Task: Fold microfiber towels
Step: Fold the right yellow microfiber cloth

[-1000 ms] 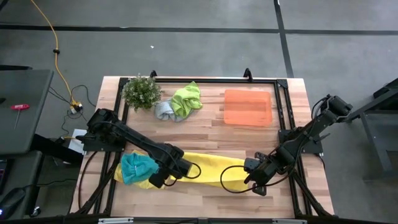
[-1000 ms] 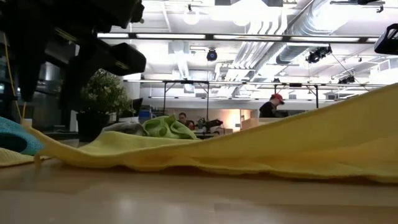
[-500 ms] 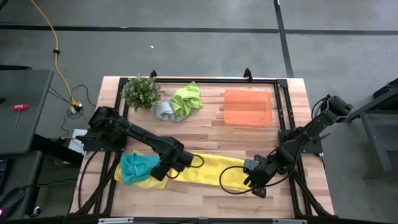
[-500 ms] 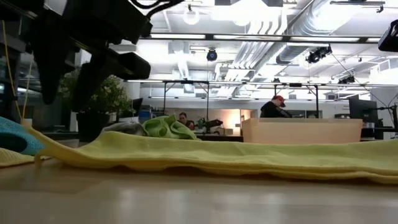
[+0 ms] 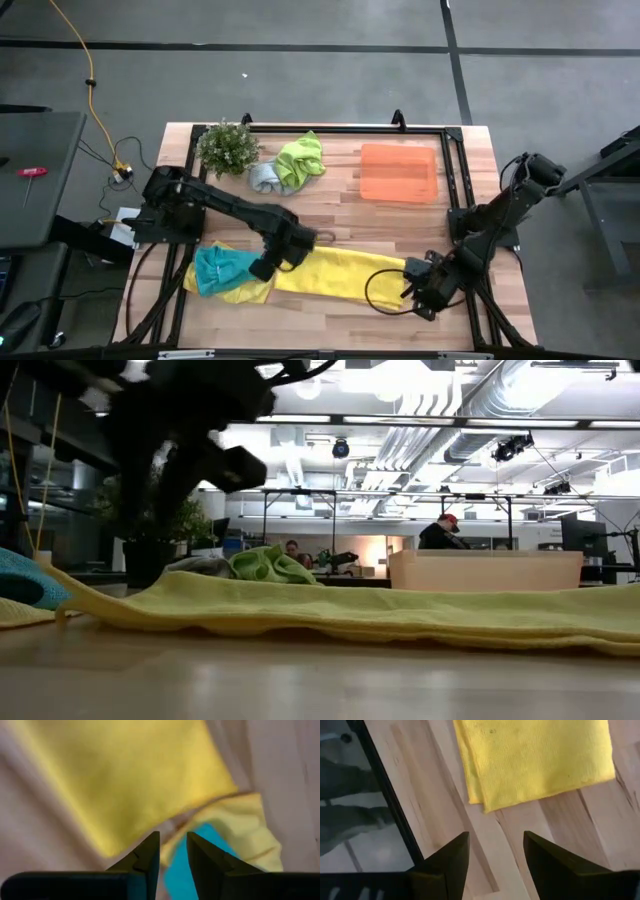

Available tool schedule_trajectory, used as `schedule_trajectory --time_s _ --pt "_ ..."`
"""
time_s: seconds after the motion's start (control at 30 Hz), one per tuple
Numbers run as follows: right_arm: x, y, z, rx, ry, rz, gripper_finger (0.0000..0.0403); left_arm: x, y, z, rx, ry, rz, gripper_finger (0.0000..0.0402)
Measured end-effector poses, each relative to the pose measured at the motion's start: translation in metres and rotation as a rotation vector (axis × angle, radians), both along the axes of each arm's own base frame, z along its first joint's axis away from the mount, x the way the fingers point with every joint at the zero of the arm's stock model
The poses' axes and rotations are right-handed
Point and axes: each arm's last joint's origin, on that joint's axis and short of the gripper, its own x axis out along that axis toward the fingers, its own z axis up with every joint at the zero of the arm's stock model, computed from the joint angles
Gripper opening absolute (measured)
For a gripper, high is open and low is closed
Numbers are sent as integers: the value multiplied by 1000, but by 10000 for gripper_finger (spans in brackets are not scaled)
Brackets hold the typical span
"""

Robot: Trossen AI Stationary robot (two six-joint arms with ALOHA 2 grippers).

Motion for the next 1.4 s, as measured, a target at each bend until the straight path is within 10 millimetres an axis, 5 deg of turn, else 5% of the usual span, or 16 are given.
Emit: schedule_trajectory --time_s 0.17,0.37,0.93,1.4 --pt "-11 7 0 -17 -17 -76 179 -16 37 17 -7 -120 99 72" --pt "-19 10 -11 -15 -32 -162 179 -49 59 3 -44 -202 289 72" --pt "-7 -4 -24 -37 -85 -254 179 -50 29 -25 94 -303 344 220" --pt "0 -10 -24 -50 -92 -261 179 -41 29 -62 133 -182 359 227"
